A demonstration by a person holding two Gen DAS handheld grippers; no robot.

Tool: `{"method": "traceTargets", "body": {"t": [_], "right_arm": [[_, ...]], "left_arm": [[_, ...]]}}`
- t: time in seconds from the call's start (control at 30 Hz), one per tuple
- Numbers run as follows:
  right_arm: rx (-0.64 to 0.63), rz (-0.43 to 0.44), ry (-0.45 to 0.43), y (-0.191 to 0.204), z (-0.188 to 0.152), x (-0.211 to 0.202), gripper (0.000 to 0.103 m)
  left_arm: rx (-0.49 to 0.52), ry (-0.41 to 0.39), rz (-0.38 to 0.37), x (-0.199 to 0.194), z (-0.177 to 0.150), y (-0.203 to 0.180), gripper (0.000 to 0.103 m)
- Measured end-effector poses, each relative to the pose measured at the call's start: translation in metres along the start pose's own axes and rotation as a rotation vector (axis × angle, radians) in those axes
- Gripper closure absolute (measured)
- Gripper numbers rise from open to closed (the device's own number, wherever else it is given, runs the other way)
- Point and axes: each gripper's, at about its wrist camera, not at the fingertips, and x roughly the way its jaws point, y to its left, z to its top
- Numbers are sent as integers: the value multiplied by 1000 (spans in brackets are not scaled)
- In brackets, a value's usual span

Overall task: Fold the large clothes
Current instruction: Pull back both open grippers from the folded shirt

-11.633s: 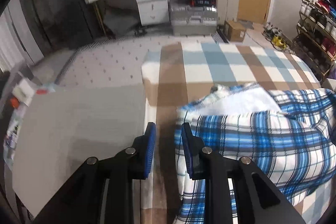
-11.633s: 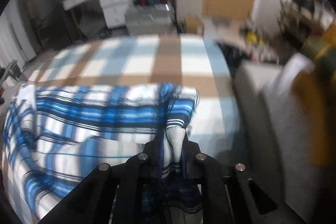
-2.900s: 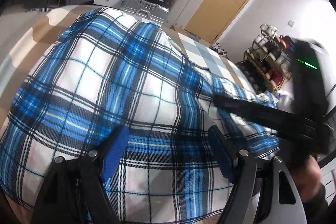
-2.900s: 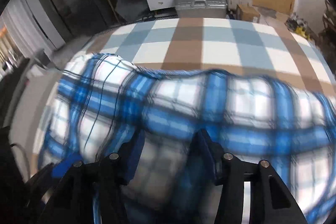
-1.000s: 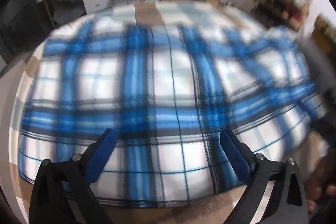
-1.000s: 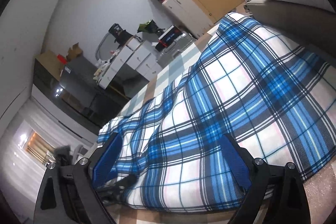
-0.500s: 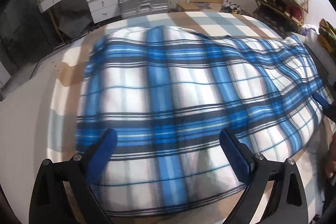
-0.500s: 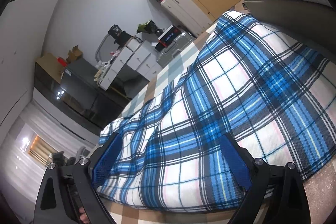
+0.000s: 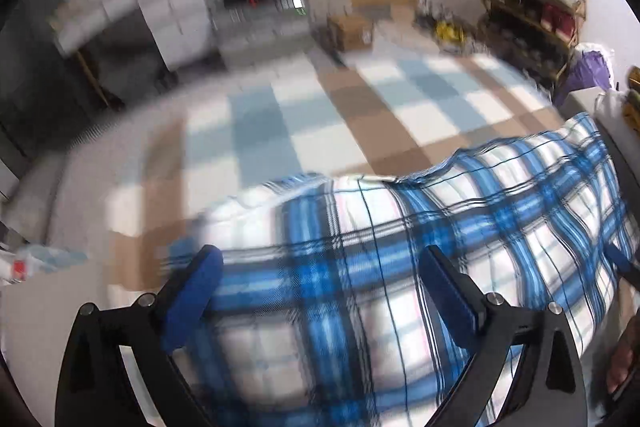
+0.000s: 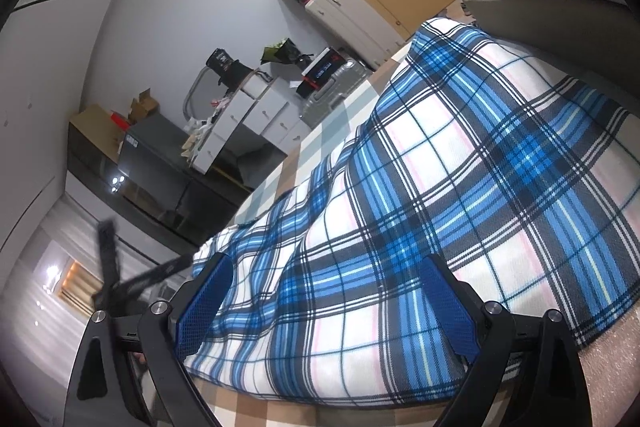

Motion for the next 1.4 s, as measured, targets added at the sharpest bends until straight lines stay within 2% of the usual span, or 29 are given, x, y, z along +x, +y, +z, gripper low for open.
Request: {"method": "traceTargets", "body": {"t": [0.07, 0.1, 0.13, 0.2, 0.23, 0.27, 0.33, 0.4, 0.43, 0.47, 0.5, 0.53, 0.6, 0.67, 0.77, 0.83, 0.9, 0.93, 0.97, 1.0, 1.03, 1.07, 1.1, 1.17, 1.27, 1.33, 1.37, 1.4], "right_arm": [[1, 5, 3, -1, 1, 0, 7], [2, 8, 5, -1, 1, 1, 7], [3, 11, 7, -1, 1, 1, 7], [2, 14, 12, -1, 2, 1, 7], [1, 17, 13, -1, 2, 2, 7], [0, 21, 15, -1, 2, 2, 7], [0, 23, 17, -1, 2, 2, 7], [1, 23, 14, 0, 2, 2, 7], [3, 22, 13, 0, 2, 2, 7], [4, 20, 11, 0, 2, 1, 7], [6, 18, 9, -1, 2, 1, 7], [7, 16, 8, -1, 2, 1, 7], [8, 10, 4, -2, 2, 0, 7], [3, -11, -3, -2, 2, -1, 7], [-85, -109, 15, 12, 7, 2, 6], [-259, -195, 26, 40, 21, 6, 6], [-428, -316, -1, 65, 38, 13, 6], [-514, -403, 16, 73, 50, 26, 6], [-564, -477, 55, 76, 59, 40, 8], [-599, -542, 123, 72, 69, 58, 16], [-620, -609, 199, 63, 78, 78, 37], [-612, -684, 278, 47, 84, 97, 46], [-578, -715, 356, 29, 85, 111, 53], [-585, -662, 356, 20, 86, 111, 51], [-569, -665, 402, 27, 88, 100, 54], [-564, -585, 325, 45, 83, 71, 53], [-581, -534, 292, 55, 75, 52, 49], [-592, -506, 278, 60, 68, 38, 35]], "left_arm": [[-71, 123, -63, 33, -14, 9, 7], [-99, 160, -93, 49, -13, 12, 6], [-85, 125, -90, 49, -6, 9, 6], [-65, 154, -71, 47, -3, 4, 7], [-71, 144, -59, 39, -2, 1, 10], [-59, 115, -67, 26, 1, -6, 14], [10, 46, -101, 1, 3, -26, 13], [80, -12, -64, -9, 1, -41, 12], [106, -2, -43, -3, -4, -46, 12], [108, 45, -25, 13, -11, -47, 12], [88, 116, -11, 36, -16, -42, 12], [62, 153, -21, 50, -19, -28, 11], [-11, 86, -80, 46, -28, -16, 9], [-81, 84, -98, 33, -31, -8, 9], [-166, -15, -105, -8, -41, 6, 9], [-203, -50, -73, -30, -51, 10, 9], [-235, -83, -89, -45, -72, 16, 9], [-243, -92, -79, -50, -83, 18, 9], [-240, -90, -38, -53, -93, 18, 9], [-222, -94, 10, -55, -102, 15, 9], [-205, -106, 34, -54, -107, 15, 9], [-186, -115, 53, -58, -117, 12, 9], [-179, -116, 65, -54, -121, 10, 9], [-181, -117, 83, -55, -133, 14, 9], [-254, -109, 83, -67, -153, 28, 9], [-330, -101, 57, -72, -161, 37, 9], [-371, -90, 56, -71, -166, 41, 9], [-398, -80, 47, -71, -172, 44, 9]]}}
